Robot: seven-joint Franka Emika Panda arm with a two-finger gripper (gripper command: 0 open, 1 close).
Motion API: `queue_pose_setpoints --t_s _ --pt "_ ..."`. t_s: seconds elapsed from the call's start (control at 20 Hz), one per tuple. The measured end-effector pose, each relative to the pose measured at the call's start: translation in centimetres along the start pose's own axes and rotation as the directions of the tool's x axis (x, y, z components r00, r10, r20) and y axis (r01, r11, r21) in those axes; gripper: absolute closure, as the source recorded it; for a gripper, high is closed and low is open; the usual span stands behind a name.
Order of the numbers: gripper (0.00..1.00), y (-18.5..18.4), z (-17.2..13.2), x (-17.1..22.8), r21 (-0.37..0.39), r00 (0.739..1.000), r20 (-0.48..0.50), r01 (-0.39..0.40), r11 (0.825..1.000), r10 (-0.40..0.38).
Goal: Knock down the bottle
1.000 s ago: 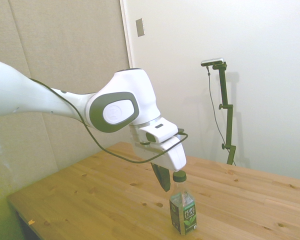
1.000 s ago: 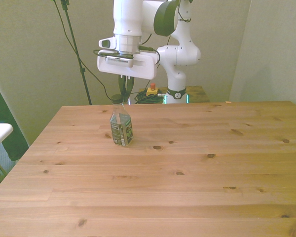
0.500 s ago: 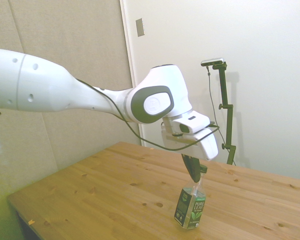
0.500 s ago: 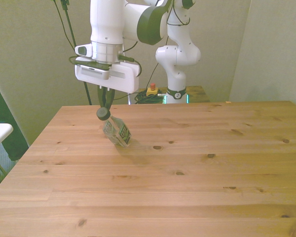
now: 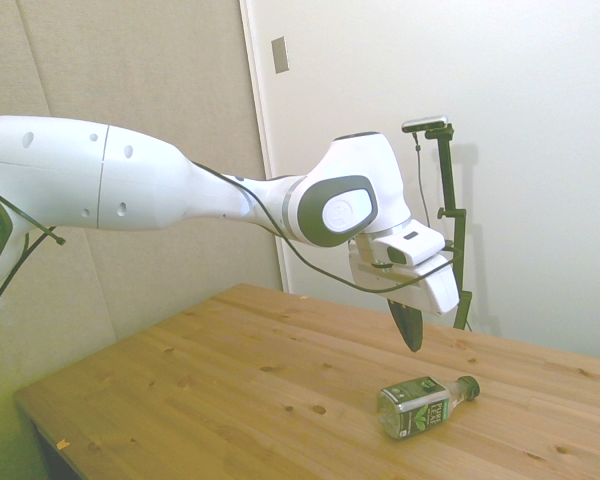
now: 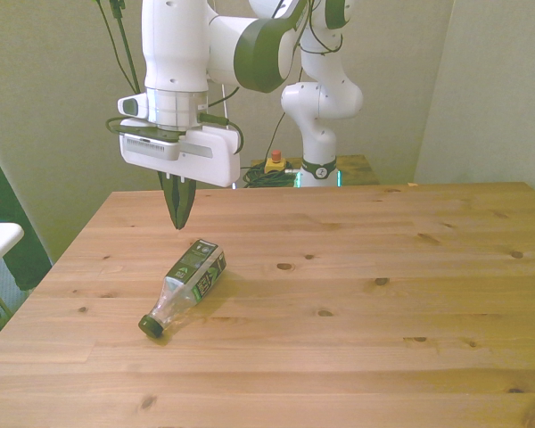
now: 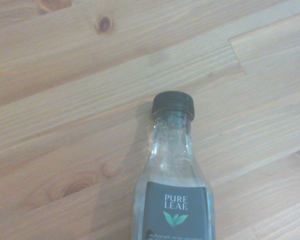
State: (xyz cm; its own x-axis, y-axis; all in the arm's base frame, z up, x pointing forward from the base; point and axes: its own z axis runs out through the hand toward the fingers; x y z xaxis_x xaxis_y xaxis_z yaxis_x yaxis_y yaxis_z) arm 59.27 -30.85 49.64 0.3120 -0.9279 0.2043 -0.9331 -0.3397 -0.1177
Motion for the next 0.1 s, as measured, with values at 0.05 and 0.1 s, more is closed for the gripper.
queue_pose_setpoints --t_s 0.05,0.1 --pt "1.0 -0.27 0.02 -0.02 0.009 1.0 -0.002 -0.001 1.0 0.001" --pt "1.0 -0.73 0.08 -0.1 0.015 1.0 -0.005 -0.001 1.0 0.001"
